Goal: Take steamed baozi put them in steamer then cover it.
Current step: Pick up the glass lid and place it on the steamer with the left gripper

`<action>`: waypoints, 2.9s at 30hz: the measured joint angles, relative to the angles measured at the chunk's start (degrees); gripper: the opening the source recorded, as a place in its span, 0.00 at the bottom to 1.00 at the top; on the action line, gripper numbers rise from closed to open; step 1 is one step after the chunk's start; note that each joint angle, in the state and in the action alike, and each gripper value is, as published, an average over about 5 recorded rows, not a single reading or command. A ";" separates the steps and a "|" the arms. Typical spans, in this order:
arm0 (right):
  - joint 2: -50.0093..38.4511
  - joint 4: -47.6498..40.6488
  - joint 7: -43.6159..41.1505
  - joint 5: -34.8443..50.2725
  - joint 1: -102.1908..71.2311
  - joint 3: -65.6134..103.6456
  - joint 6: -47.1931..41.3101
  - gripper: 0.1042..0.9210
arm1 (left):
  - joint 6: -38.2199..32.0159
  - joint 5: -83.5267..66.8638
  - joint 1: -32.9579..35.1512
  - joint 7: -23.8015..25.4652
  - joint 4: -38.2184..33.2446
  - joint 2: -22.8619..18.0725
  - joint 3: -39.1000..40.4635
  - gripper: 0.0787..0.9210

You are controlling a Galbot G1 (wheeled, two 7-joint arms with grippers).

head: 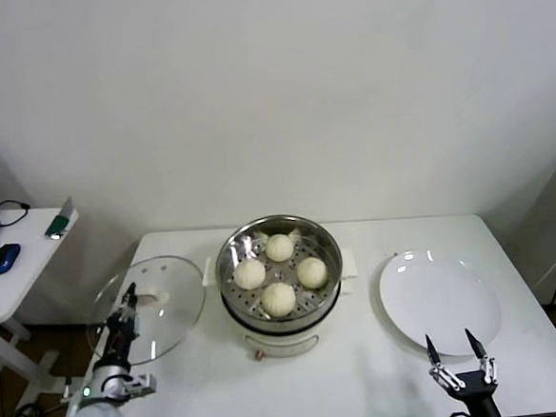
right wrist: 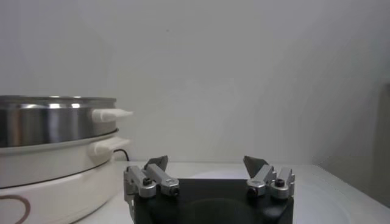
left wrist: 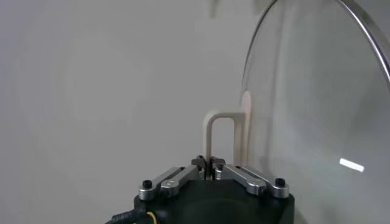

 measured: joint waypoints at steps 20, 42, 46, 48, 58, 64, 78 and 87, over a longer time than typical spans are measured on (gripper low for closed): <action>0.78 -0.18 0.60 -2.87 0.55 0.14 0.52 0.88 | 16.72 -3.07 -4.93 18.61 -19.76 6.73 6.87 0.07; 1.34 -0.85 1.42 -3.74 0.84 0.24 1.22 0.88 | 26.68 16.15 -15.24 26.89 -18.80 -11.42 28.85 0.07; 1.45 -0.85 1.51 -3.68 0.88 0.45 1.33 0.88 | 26.82 19.07 -15.44 26.85 -17.52 -14.73 31.47 0.07; 1.49 -0.87 1.54 -3.65 0.93 0.52 1.42 0.88 | 26.78 20.45 -15.38 26.73 -16.87 -16.27 32.62 0.07; 1.44 -1.28 1.60 -3.53 1.34 0.66 1.96 0.88 | 26.35 25.78 -14.47 26.16 -13.98 -20.68 35.42 0.07; 1.14 -1.51 1.55 -3.51 1.46 0.83 2.33 0.88 | 25.86 27.69 -14.22 25.80 -12.85 -21.25 35.57 0.07; 0.93 -1.10 1.30 -3.53 1.14 1.40 2.76 0.88 | 25.16 29.03 -15.03 25.17 -10.43 -20.34 35.26 0.07; 1.06 -1.11 1.14 -3.51 0.87 1.46 3.30 0.88 | 25.08 29.07 -15.70 25.09 -8.97 -20.04 35.01 0.07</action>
